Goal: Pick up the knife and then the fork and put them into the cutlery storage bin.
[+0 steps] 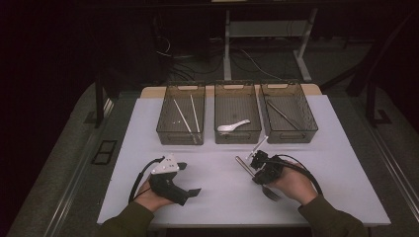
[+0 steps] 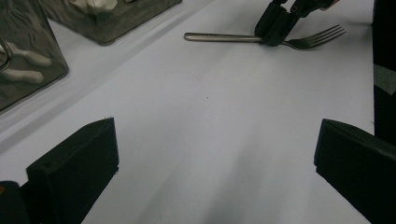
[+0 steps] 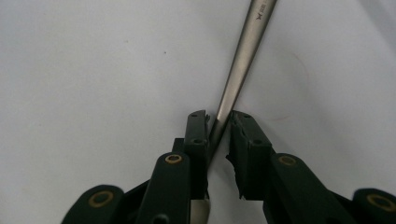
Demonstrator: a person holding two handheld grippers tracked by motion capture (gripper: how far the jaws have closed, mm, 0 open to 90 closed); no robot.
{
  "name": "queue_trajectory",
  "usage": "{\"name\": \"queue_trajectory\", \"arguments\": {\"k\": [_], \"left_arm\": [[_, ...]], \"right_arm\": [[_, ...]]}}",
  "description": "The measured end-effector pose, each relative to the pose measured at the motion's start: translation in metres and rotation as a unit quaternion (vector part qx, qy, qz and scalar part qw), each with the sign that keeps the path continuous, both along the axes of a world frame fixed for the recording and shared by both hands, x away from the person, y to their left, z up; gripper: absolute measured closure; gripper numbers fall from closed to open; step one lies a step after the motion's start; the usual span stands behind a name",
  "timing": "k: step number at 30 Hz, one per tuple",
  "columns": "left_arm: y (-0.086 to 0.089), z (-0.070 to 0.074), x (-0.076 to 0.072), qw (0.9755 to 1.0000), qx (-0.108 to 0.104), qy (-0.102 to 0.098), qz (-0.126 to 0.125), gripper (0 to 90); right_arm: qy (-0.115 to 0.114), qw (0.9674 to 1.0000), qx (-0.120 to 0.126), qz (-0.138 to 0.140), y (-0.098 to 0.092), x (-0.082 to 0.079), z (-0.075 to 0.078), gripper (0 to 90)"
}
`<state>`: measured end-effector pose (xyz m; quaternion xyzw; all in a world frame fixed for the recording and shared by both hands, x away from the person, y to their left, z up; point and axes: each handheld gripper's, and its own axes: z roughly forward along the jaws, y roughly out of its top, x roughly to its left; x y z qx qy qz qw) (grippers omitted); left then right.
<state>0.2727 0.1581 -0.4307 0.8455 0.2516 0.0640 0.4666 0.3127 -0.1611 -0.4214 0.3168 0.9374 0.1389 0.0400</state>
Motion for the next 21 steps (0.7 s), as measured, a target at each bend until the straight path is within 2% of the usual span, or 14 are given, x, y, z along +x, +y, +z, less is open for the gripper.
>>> {"name": "queue_trajectory", "arguments": {"k": [2, 4, 8, 11, 13, 21], "left_arm": [[0.0, 0.0, 0.0, 1.0, -0.002, 0.0, 0.001, 0.0], [0.0, 0.0, 0.0, 1.0, -0.002, 0.0, 0.001, 0.0], [0.0, 0.0, 0.0, 1.0, -0.002, 0.001, 0.0, 0.0], [0.001, 0.0, 0.0, 1.0, -0.001, 0.0, 0.0, 0.0], [0.001, 0.0, 0.001, 1.0, -0.002, 0.001, 0.001, 0.0], [0.001, 0.0, 0.0, 1.0, -0.001, 0.001, 0.001, 0.0]], "right_arm": [[0.0, 1.0, -0.004, 0.001, 0.0, 0.001, 0.0, 83.5], [0.005, 1.0, 0.003, 0.005, -0.001, 0.003, 0.0, 83.7], [0.001, 0.9999, 0.0, 0.015, -0.003, 0.004, 0.0, 84.1], [0.008, 0.9999, 0.005, 0.009, -0.007, 0.007, 0.002, 84.1], [0.013, 0.9998, 0.017, 0.006, -0.013, 0.009, 0.004, 84.1], [0.001, 0.9982, 0.056, -0.021, -0.035, 0.014, 0.022, 84.1]]}}
